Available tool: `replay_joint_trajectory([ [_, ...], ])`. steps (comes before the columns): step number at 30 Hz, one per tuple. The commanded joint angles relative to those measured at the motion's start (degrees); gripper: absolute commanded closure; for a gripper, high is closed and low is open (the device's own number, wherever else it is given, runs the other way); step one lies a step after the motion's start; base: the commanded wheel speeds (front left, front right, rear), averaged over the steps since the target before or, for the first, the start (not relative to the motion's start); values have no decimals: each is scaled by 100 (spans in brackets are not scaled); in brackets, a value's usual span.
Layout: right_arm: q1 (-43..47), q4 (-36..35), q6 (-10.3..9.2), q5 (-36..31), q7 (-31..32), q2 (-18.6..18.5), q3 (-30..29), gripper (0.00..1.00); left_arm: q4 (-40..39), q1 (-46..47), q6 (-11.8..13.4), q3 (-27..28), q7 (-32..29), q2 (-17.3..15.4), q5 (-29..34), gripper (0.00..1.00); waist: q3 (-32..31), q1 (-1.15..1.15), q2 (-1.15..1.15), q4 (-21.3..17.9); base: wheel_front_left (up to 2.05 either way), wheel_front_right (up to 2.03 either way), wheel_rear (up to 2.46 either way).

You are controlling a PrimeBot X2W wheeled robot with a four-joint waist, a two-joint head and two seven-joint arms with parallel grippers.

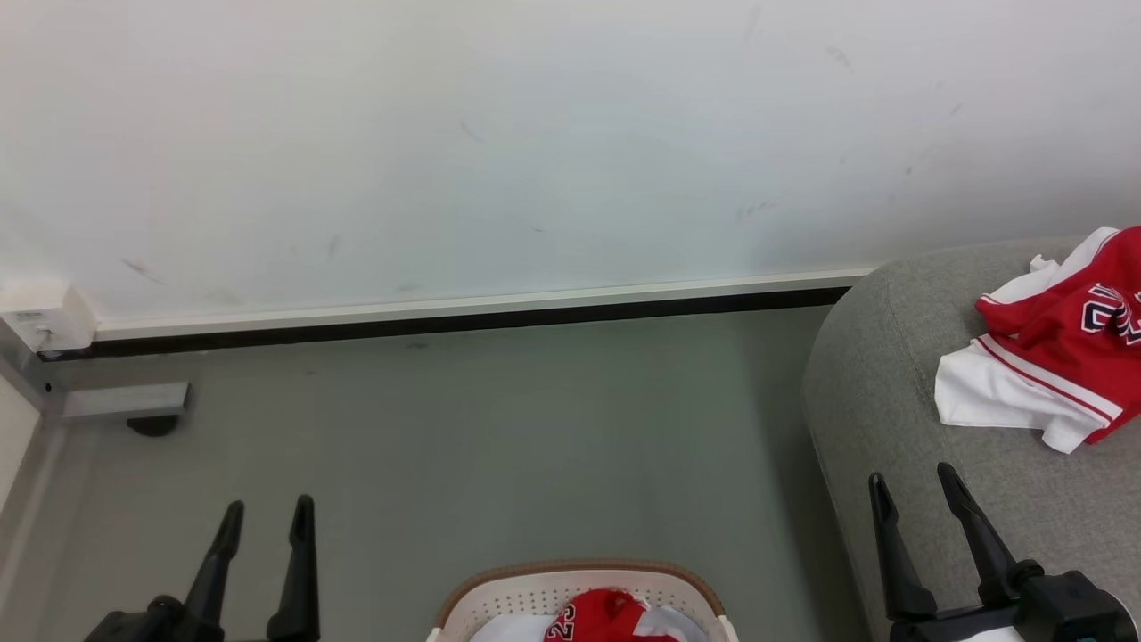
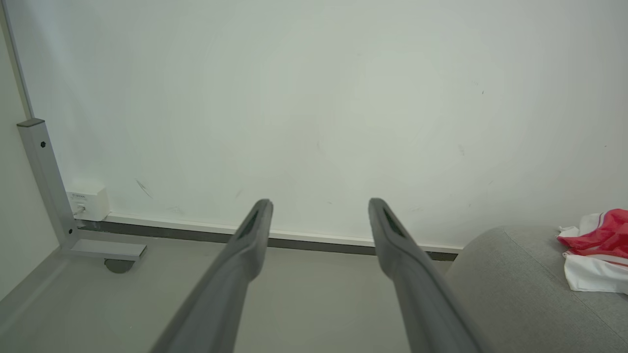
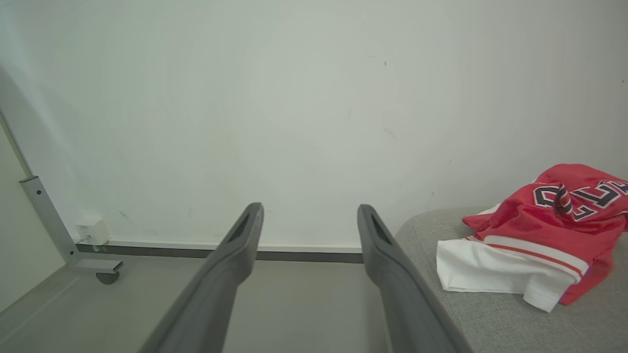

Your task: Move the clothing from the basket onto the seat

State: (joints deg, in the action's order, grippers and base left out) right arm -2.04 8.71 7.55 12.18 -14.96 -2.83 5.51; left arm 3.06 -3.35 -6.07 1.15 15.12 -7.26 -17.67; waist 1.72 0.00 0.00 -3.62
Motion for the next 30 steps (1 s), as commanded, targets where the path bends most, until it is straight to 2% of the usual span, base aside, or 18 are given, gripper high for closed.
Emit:
replay_joint_trajectory([
  [1,-43,1,-13,44,-17,-1,-6,0,14,40,-34,28,4,20,89,0,-2,0,0,1,0,0,0],
  [19,-176,22,-13,44,-21,-1,-14,0,51,145,-137,115,4,139,216,0,99,0,0,-133,0,0,0],
  [30,-377,-229,-13,-84,-22,-1,-330,0,80,414,-141,-378,3,-145,78,0,591,0,0,-413,0,0,0],
])
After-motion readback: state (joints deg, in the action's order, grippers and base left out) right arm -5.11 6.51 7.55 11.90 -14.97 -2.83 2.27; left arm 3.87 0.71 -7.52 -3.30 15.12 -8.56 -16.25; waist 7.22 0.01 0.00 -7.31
